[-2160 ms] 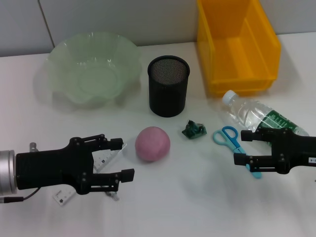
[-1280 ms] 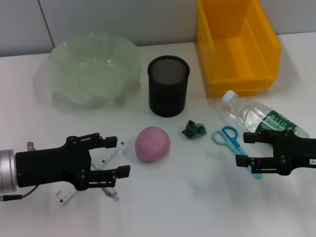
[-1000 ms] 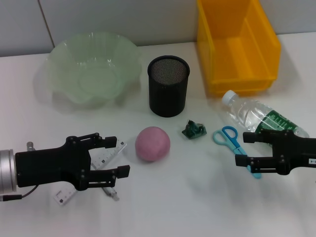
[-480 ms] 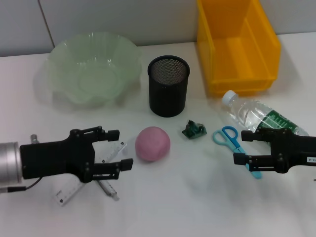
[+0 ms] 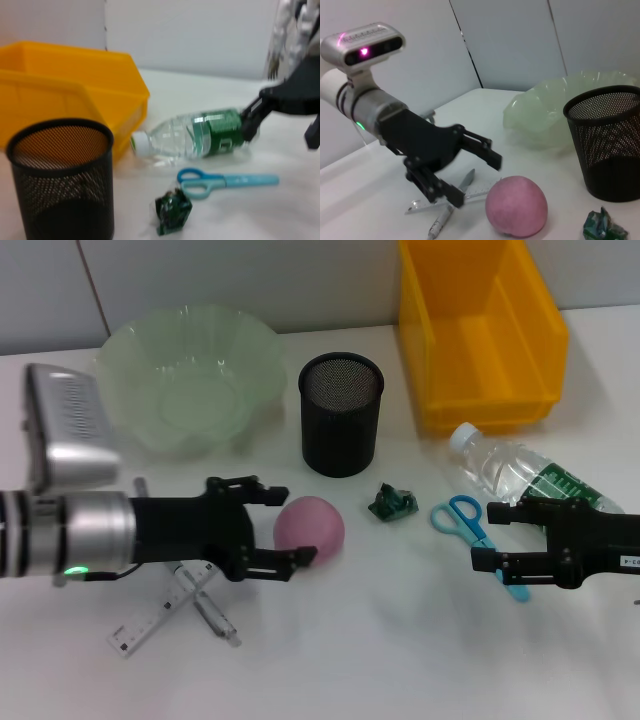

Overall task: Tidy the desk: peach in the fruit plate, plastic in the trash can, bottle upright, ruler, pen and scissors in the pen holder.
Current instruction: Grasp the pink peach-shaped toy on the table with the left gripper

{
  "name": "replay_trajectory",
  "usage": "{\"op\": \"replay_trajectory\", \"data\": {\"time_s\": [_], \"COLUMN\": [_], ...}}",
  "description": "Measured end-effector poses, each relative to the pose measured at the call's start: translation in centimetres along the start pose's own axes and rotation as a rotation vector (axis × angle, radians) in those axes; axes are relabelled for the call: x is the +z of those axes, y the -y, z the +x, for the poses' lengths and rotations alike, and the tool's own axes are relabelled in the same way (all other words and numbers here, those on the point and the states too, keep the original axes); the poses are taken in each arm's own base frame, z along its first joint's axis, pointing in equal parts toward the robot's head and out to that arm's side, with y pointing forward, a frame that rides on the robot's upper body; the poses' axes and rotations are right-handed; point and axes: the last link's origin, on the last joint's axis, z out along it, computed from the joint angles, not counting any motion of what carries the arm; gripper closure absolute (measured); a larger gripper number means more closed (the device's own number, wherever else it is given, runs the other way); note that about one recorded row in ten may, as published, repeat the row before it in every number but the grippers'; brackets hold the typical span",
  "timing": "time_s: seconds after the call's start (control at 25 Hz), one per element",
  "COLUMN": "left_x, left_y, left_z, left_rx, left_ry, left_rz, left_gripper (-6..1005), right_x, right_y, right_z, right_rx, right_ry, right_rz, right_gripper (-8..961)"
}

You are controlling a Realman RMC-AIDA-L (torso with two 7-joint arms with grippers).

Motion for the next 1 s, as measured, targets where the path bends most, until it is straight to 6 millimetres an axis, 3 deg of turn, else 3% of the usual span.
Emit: {"op": "replay_trajectory", "data": {"time_s": [0.04, 0.08, 0.4, 1.0], "left_x": [0.0, 2.1, 3.8, 4.4], "left_y": [0.0, 0.2, 0.7, 1.3], "left_z": [0.0, 0.4, 0.6, 0.2], "left_rx": [0.0, 0.068, 0.125, 0.154], "left_ry": [0.0, 0.075, 0.144, 0.197], "left_rz": [0.0, 0.008, 0.058, 0.127], "left_gripper": [168, 170, 185, 214], "right_x": [0.0, 0.0, 0.0, 0.5], "right_y": [0.0, 0.0, 0.0, 0.0], "right_z": [0.0, 0.0, 0.0, -0.6], "right_rx": [0.001, 0.002, 0.008, 0.006], "right_ry": [0.0, 0.0, 0.006, 0.013], "right_rz": [0.0, 0.0, 0.0, -0.01], "right_gripper": [139, 140, 147, 161]}}
